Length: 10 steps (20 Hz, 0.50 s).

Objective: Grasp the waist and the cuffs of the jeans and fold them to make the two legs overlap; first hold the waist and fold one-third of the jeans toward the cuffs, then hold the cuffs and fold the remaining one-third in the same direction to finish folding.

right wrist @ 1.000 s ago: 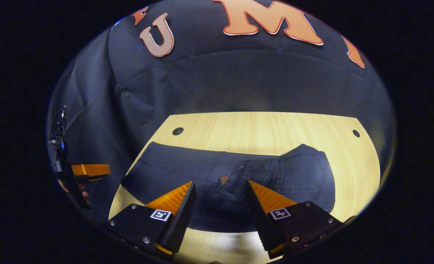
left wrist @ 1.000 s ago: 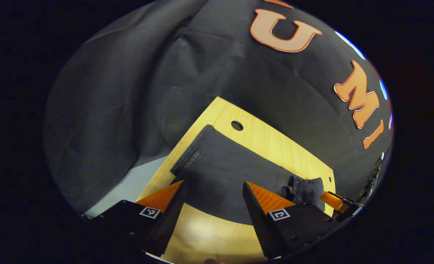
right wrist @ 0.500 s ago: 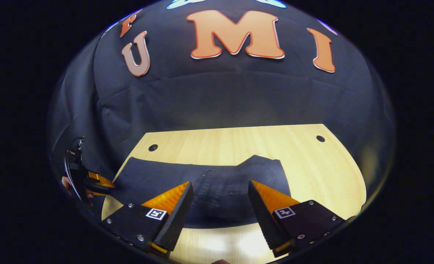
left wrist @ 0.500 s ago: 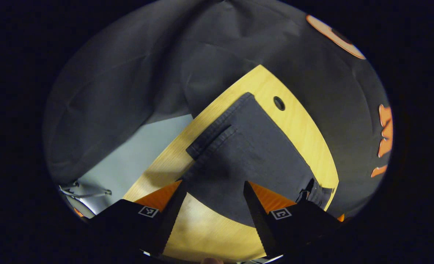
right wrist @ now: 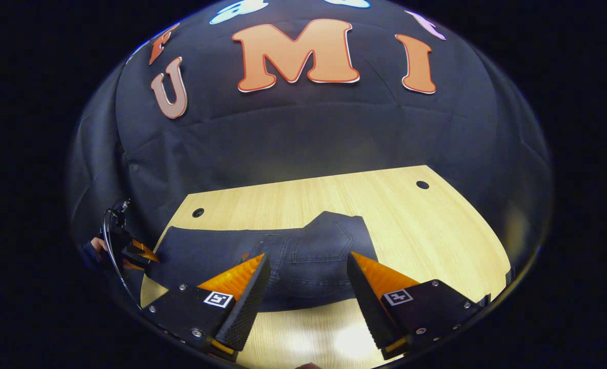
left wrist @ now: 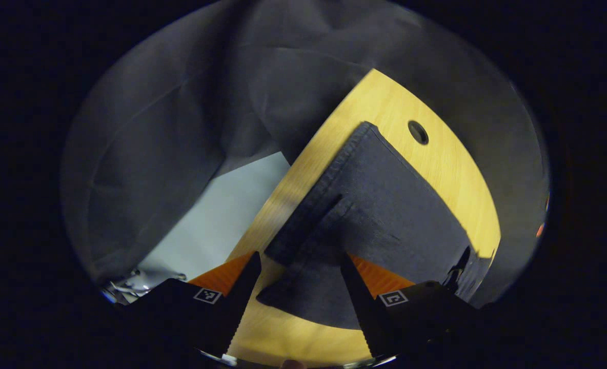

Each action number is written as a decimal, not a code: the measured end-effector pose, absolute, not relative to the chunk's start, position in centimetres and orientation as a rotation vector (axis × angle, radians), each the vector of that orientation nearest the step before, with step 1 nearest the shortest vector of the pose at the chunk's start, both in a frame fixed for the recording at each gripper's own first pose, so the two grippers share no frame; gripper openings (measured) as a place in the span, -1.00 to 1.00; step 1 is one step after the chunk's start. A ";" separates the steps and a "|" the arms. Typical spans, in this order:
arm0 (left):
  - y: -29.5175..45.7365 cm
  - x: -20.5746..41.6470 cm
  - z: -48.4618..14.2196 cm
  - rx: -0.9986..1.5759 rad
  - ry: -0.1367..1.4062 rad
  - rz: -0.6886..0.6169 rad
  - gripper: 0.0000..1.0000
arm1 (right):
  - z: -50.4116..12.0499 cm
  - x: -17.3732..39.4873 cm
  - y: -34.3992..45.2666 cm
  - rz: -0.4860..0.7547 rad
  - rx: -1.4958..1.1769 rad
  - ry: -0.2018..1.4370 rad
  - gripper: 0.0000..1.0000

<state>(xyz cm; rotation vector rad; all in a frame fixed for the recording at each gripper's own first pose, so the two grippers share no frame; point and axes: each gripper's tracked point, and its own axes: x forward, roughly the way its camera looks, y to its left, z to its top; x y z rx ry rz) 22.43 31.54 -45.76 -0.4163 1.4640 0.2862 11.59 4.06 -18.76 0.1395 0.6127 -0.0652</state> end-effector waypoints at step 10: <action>29.2 23.6 -46.4 -0.067 1.419 0.006 0.51 | -18.9 12.0 4.6 -0.075 0.177 0.625 0.82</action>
